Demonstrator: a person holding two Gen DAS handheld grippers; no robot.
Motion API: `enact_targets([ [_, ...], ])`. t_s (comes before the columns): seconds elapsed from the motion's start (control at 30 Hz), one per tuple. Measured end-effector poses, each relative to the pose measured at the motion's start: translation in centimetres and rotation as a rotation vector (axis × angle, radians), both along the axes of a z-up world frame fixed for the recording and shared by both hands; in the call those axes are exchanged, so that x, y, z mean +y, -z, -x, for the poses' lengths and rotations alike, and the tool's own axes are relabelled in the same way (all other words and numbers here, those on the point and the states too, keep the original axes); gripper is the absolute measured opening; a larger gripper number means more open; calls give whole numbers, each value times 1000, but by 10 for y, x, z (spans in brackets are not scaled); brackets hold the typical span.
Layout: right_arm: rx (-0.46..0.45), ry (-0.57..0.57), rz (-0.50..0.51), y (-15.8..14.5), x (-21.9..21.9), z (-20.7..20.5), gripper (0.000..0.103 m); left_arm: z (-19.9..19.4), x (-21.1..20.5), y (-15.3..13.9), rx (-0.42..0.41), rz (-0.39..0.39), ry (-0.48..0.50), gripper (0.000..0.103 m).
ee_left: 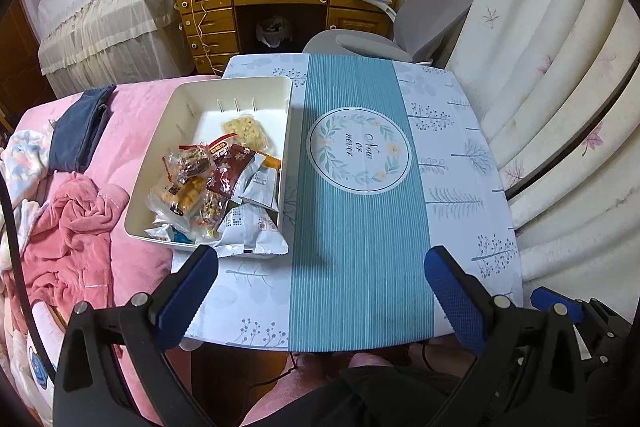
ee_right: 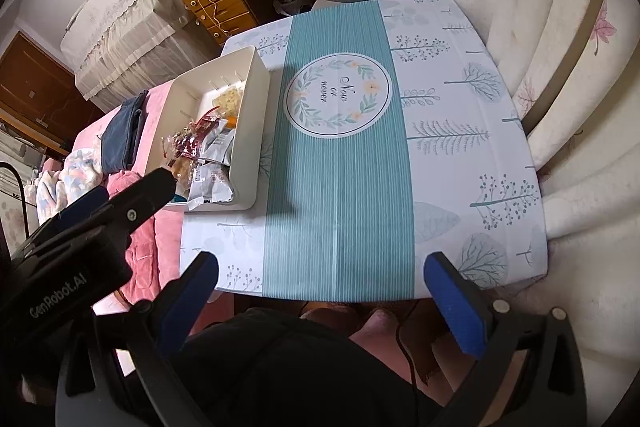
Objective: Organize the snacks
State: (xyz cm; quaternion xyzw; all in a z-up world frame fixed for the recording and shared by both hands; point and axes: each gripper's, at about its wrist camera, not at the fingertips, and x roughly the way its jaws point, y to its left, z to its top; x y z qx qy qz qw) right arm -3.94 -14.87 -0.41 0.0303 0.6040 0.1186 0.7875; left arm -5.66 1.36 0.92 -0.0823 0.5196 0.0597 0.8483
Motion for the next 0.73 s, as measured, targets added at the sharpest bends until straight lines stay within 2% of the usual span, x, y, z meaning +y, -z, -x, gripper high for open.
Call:
enact_targets([
  [0.73, -1, -8, -3, 0, -7, -13, 103, -12, -6, 2, 2, 5, -4, 103],
])
